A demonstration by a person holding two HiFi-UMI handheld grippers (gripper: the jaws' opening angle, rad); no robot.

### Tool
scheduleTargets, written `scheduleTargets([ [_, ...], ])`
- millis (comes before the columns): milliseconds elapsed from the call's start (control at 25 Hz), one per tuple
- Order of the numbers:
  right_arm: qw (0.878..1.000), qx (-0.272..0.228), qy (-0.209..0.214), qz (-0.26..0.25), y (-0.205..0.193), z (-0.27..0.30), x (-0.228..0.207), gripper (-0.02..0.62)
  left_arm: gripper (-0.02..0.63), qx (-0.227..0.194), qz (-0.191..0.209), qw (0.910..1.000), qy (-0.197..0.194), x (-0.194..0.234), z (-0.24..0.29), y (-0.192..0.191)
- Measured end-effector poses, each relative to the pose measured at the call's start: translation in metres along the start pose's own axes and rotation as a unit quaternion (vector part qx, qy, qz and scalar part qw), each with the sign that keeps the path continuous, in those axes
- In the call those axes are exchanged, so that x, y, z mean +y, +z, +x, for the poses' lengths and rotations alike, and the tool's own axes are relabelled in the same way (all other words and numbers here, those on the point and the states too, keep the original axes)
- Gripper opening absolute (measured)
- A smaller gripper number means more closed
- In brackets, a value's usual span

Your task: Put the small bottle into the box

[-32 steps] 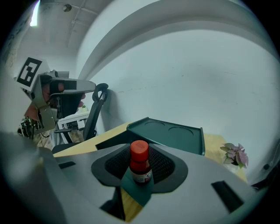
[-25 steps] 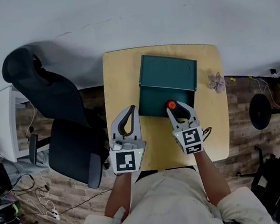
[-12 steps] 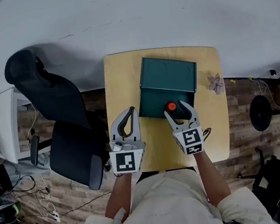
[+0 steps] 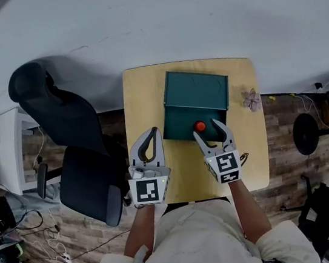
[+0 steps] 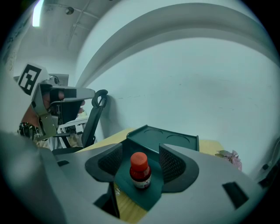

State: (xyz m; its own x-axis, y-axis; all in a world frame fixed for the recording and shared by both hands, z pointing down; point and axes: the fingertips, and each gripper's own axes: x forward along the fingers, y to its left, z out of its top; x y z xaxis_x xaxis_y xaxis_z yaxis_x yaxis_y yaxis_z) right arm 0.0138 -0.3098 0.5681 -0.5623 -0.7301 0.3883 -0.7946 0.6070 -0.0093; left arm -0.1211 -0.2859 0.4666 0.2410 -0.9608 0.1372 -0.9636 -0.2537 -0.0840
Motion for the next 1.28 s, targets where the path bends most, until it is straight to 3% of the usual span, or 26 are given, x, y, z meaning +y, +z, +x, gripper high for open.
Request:
scheduleTargets([
  [640, 0.991, -0.101, -0.086, -0.024, 0.084, -0.071, -0.032, 0.264, 0.008, -0.06, 0.016, 0.9979, -0.017, -0.004, 0.0, 0.041],
  [1080, 0.967, -0.177, -0.182, -0.026, 0.135, -0.143, -0.071, 0.264, 0.007, -0.087, 0.024, 0.9954, -0.033, -0.008, -0.003, 0.071],
  [1280, 0.962, -0.184, -0.198, -0.025, 0.137, -0.154, -0.073, 0.264, 0.006, -0.092, 0.025, 0.9947, -0.038, -0.012, -0.006, 0.076],
])
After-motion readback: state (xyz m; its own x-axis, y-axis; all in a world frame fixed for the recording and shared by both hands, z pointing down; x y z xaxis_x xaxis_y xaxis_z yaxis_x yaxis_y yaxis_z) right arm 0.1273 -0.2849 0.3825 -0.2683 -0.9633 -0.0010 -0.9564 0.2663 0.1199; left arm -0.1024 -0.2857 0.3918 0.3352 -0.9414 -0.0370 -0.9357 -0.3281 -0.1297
